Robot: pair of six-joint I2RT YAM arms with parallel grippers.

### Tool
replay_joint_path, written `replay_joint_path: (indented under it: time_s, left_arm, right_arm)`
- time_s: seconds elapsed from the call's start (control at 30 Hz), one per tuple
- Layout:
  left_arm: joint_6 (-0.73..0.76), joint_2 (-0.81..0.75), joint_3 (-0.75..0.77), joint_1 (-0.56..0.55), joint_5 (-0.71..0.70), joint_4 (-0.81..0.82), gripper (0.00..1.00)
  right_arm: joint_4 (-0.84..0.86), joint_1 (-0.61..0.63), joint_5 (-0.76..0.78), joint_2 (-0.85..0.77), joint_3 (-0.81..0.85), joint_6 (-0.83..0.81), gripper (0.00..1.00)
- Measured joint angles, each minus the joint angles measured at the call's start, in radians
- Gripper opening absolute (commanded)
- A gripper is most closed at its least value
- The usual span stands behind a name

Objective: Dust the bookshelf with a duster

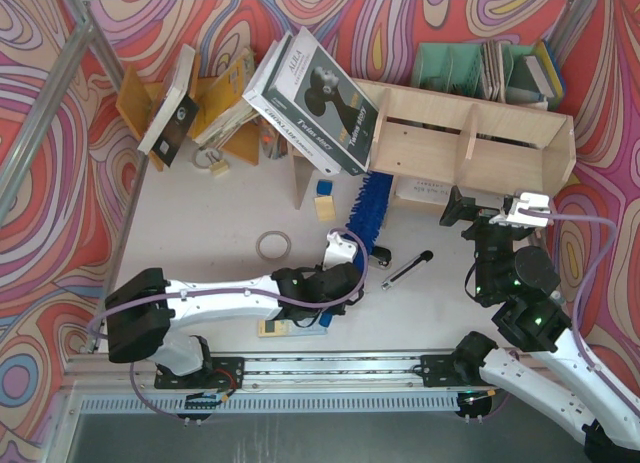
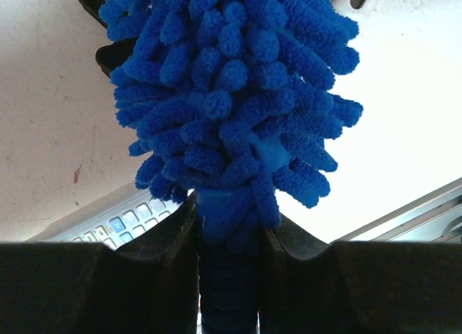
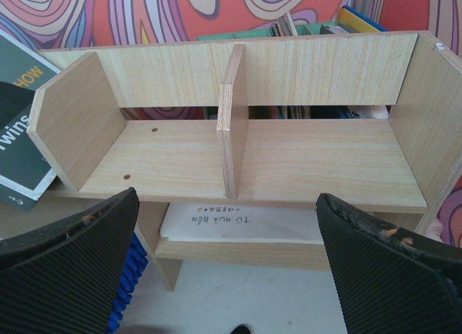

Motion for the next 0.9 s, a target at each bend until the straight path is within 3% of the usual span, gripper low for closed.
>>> replay_joint_path:
  time_s: [0.4, 0.9]
  left_arm:
    - [-0.028, -0.036, -0.013, -0.003, -0.067, -0.089, 0.0]
    - [-0.013, -0.465, -0.056, -0.007, -0.05, -0.362, 0.0]
  right_arm:
    - [0.0, 0.0, 0.0, 0.0, 0.0, 0.0, 0.99]
    - [-0.005, 0.0, 0.0, 0.01, 0.003, 0.015, 0.99]
